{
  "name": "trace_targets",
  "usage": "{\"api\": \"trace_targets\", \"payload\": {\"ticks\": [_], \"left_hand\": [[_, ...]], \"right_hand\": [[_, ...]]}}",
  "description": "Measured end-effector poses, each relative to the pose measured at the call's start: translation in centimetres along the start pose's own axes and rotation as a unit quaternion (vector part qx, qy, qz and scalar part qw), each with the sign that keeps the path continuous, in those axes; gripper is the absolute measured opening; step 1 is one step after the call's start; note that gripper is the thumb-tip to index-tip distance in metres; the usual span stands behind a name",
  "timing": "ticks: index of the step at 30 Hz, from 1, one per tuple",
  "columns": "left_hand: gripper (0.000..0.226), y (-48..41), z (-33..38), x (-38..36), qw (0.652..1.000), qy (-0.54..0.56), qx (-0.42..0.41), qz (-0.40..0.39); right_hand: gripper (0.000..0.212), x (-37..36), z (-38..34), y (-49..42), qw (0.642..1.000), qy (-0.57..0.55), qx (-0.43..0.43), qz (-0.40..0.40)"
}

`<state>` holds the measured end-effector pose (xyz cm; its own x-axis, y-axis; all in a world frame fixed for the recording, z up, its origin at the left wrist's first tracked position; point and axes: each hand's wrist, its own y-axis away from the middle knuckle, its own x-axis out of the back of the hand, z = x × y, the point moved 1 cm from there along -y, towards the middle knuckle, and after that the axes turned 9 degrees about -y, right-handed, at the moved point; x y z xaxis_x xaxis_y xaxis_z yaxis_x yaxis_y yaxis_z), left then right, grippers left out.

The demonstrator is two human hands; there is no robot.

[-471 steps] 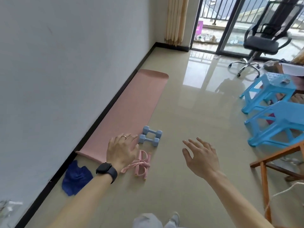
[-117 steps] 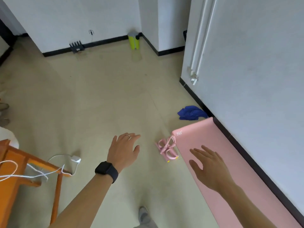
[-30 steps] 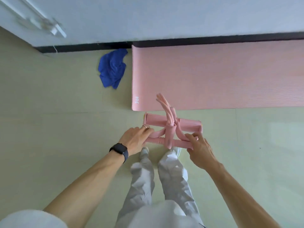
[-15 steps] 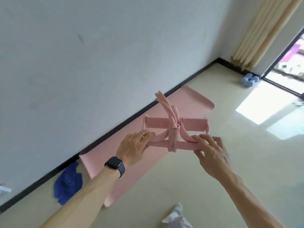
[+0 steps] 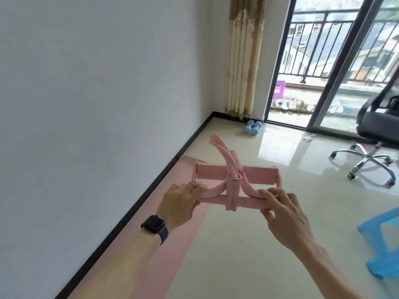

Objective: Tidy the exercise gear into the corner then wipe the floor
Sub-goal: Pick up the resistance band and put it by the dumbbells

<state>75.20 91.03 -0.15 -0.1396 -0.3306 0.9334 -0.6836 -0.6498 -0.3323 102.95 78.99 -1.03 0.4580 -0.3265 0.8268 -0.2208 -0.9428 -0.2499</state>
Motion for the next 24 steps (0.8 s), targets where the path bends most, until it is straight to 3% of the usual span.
{"api": "trace_targets", "payload": {"ticks": [9, 24], "left_hand": [[0.055, -18.7, 0.6, -5.5, 0.999, 0.002, -0.029, -0.016], [0.058, -50.3, -10.6, -20.8, 0.998, 0.029, -0.063, -0.01]], "right_hand": [[0.056, 2.9, 10.8, -14.6, 0.999, -0.011, -0.028, -0.023], [0.055, -1.9, 22.4, -47.6, 0.997, 0.007, -0.058, -0.046]]}}
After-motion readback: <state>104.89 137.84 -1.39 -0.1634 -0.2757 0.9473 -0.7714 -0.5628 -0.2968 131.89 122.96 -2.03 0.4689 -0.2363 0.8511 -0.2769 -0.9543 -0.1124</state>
